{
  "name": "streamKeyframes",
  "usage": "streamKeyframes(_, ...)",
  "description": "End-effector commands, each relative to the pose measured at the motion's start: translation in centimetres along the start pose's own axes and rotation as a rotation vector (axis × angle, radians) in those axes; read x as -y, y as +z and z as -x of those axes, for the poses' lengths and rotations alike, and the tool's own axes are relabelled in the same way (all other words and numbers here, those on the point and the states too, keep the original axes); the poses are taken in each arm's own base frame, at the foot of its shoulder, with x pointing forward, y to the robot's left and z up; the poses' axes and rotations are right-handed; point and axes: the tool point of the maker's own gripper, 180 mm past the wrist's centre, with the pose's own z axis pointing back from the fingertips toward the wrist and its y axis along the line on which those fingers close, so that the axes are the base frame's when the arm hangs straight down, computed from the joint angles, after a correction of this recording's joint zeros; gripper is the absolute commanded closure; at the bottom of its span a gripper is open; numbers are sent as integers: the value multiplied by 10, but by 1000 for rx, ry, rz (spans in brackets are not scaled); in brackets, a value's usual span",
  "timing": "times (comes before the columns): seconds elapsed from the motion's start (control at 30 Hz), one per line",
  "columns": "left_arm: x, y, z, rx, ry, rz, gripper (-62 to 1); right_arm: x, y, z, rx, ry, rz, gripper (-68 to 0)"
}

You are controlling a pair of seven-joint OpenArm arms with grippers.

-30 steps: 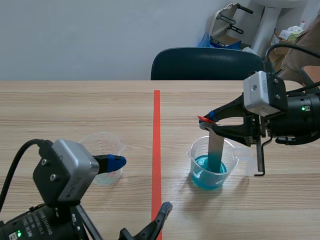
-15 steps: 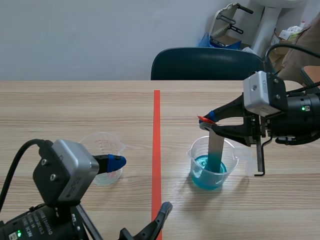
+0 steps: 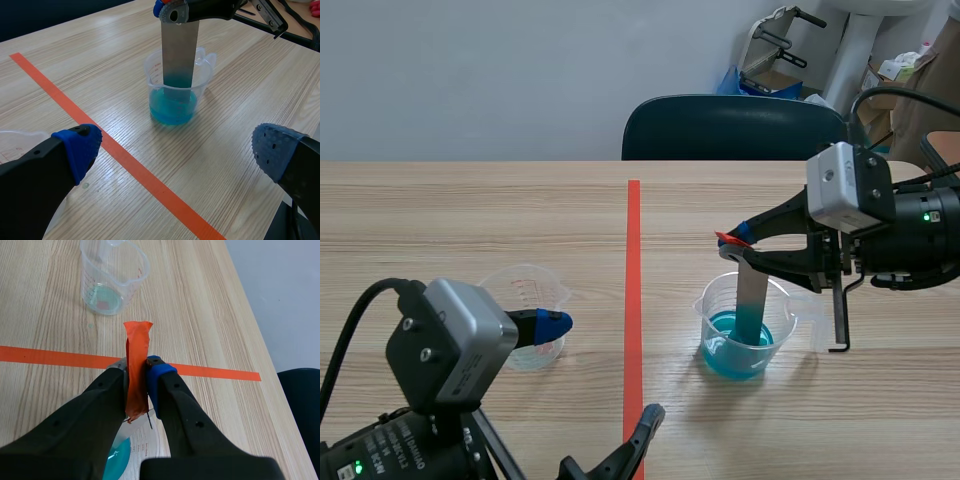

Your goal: Do the redox reaction experiment

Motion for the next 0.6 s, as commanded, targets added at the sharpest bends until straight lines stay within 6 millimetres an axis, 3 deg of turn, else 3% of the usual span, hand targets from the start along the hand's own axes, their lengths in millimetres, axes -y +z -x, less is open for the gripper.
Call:
streamKeyframes(0.0,0,-2,-12,43,-2,-2,-623,6,3,-3,-4,19,5,-8)
streamKeyframes(0.57,0,-2,-12,43,-2,-2,-623,6,3,-4,3,19,5,-8)
